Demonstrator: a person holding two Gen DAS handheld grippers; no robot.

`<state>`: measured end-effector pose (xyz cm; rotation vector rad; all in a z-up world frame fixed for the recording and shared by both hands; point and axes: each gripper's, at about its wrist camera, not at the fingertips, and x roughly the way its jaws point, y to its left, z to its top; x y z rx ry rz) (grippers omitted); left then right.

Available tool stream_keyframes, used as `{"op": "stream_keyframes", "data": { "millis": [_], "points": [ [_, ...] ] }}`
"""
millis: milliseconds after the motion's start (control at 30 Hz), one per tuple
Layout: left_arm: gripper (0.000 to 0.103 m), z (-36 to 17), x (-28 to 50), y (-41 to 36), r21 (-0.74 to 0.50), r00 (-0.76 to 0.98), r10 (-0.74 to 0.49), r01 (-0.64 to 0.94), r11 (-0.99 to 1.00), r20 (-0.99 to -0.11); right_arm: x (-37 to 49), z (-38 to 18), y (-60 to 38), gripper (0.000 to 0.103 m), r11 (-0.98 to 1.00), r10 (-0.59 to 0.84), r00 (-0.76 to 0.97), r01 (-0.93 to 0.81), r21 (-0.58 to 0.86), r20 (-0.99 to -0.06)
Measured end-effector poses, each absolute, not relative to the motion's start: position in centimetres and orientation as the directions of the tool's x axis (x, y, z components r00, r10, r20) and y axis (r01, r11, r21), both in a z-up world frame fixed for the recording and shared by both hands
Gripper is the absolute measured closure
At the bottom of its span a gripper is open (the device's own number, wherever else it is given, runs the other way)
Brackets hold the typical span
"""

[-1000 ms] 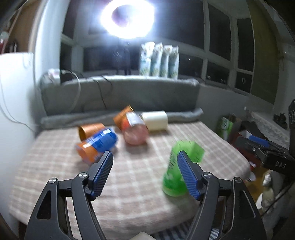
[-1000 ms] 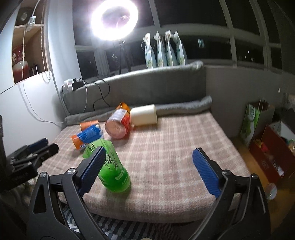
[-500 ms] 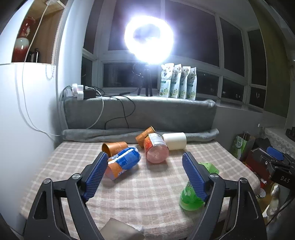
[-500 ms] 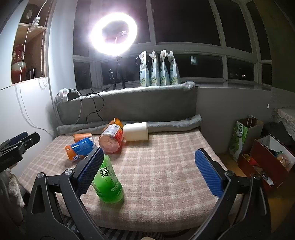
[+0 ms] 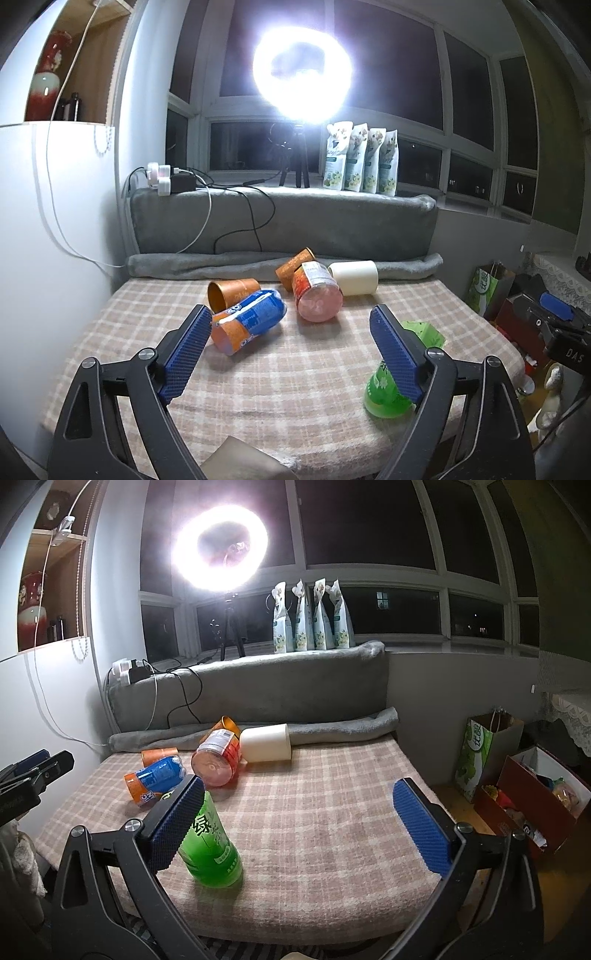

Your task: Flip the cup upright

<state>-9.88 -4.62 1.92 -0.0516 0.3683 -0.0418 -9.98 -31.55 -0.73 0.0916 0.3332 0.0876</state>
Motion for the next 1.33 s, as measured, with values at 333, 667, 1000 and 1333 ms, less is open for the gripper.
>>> {"op": "stream_keyframes", "data": {
  "millis": [333, 667, 1000, 1333],
  "points": [
    [0.015, 1.7, -9.7, -4.6, -0.057, 0.929, -0.047, 0.028, 0.998, -0.368, -9.8, -1.0, -31.7, 0.000, 0.992, 0.103, 0.938, -0.071, 0.109, -0.332],
    [0.015, 1.5, -9.7, -4.6, -0.058, 0.927, -0.047, 0.028, 0.998, -0.371, -9.7, -1.2, -31.7, 0.000, 0.991, 0.105, 0.935, -0.071, 0.111, -0.338],
    [0.015, 1.5, -9.7, -4.6, -0.058, 0.927, -0.047, 0.027, 0.998, -0.372, -9.7, -1.5, -31.8, 0.000, 0.991, 0.104, 0.932, -0.069, 0.112, -0.347],
    [0.015, 1.2, -9.9, -4.6, -0.054, 0.937, -0.034, 0.016, 0.998, -0.347, -9.3, -2.2, -31.7, 0.000, 0.991, 0.103, 0.925, -0.064, 0.118, -0.365]
  ]
}}
